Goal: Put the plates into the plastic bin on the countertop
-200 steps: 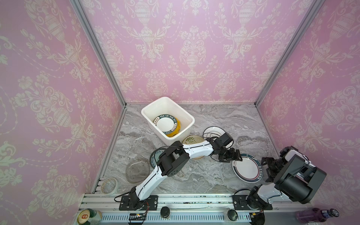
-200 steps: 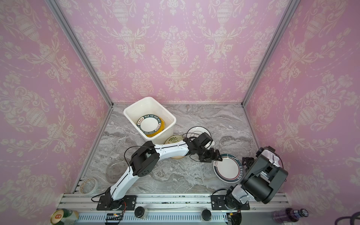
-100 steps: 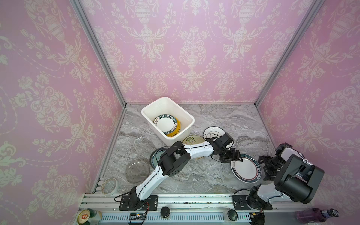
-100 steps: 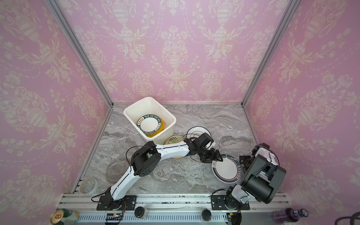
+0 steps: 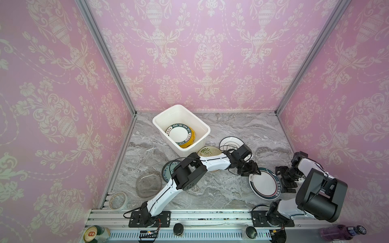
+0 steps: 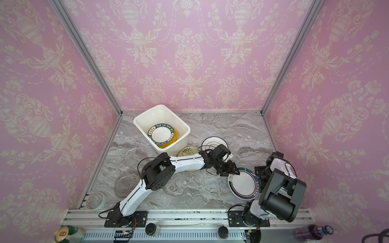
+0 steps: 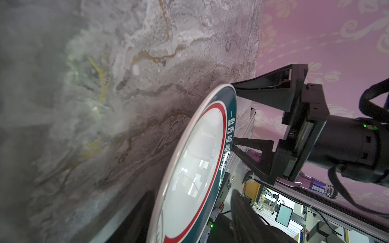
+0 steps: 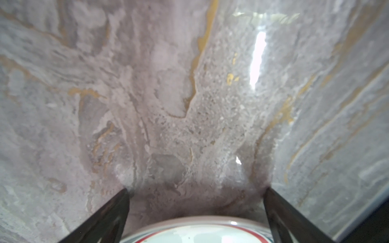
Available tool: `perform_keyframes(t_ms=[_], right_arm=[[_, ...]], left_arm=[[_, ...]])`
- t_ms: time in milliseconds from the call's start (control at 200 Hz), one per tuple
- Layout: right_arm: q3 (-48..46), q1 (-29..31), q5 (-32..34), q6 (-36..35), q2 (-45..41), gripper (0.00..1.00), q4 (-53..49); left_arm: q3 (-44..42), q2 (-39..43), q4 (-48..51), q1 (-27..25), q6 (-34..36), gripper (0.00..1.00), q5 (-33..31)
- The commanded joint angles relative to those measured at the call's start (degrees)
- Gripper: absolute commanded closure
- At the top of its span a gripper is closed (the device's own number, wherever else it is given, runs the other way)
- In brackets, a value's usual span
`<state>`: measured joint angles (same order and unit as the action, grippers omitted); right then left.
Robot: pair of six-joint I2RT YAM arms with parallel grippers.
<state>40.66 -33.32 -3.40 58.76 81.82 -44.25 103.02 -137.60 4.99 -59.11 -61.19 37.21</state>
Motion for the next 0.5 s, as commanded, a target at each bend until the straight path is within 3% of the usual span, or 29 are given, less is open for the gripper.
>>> perform_keyframes(t_ms=[0,175,495], right_arm=[[-1.5,1.3,-3.5,2.2,1.8,0.0,1.3],[-1.4,1.6,-3.9,2.5,2.2,0.0,1.8],[-1.8,1.9,-4.3,2.8,2.4,0.0,2.4]], left_arm=[[-2.3,1.1,-3.6,-0.2,-1.6,0.41,1.9],[-3.9,2.1,-4.9,-0.3,-2.3,0.44,2.3],[-1.5,1.1,-2.4,-0.7,-1.5,0.63,3.0]])
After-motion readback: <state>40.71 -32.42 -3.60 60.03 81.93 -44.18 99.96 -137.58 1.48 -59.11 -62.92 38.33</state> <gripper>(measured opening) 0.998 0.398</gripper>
